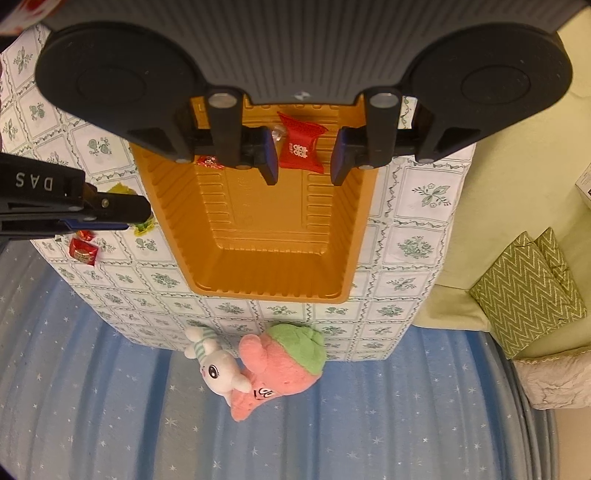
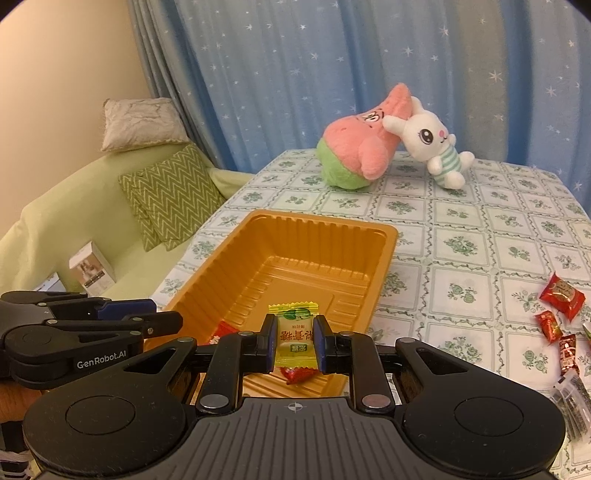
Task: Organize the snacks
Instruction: 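Drop the caramel into the tray with the left tool while the right tool drops the yellow-green packet, then move the right tool to the green-wrapped candy and grasp it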
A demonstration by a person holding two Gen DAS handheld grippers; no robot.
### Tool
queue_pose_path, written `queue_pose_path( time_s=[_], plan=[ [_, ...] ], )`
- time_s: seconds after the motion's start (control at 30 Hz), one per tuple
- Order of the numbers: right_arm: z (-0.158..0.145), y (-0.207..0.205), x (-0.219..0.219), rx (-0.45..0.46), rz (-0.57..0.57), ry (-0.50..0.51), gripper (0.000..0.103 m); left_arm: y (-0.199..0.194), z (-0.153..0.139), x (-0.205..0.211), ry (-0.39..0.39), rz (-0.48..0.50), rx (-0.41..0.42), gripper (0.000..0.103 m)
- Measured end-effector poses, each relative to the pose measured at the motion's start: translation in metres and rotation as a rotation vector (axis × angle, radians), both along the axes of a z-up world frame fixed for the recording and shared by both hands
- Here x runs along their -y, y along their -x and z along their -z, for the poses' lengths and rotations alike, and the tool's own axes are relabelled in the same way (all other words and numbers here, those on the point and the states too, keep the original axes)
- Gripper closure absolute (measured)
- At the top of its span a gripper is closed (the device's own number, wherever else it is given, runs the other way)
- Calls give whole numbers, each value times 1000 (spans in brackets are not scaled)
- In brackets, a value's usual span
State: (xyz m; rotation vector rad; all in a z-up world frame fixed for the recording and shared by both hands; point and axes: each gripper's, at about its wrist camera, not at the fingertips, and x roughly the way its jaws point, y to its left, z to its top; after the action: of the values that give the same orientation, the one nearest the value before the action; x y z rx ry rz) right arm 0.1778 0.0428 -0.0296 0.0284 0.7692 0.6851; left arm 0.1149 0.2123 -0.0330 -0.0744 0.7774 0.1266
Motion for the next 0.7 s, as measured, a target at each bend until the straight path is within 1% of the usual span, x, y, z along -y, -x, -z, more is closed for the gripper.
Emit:
queue_pose_path(
  time_s=[0.13, 0.23, 0.27, 0.37, 0.4, 0.63, 0.7],
  plan=[
    [-1, 0, -5, -2, -10, -20, 82, 2, 0, -2, 0, -9, 1, 75],
    [0, -3, -6, -15, -5, -48, 82, 4, 1, -2, 0, -13, -3, 70],
    [0, -5, -5, -26, -2, -61, 80, 5, 1, -3, 0, -15, -4, 69],
    [1, -7, 5, -33, 33, -77, 51, 7, 2, -2, 1, -18, -7, 66],
    [1, -7, 9, -31, 49, -78, 50, 8, 1, -1, 2, -19, -7, 64],
    [-1, -2, 49, -71, 153, -83, 50, 15, -4, 17, 16, -9, 6, 55],
    [-3, 2, 60, -72, 169, -81, 50, 18, -7, 25, 22, 0, 13, 49]
  ],
)
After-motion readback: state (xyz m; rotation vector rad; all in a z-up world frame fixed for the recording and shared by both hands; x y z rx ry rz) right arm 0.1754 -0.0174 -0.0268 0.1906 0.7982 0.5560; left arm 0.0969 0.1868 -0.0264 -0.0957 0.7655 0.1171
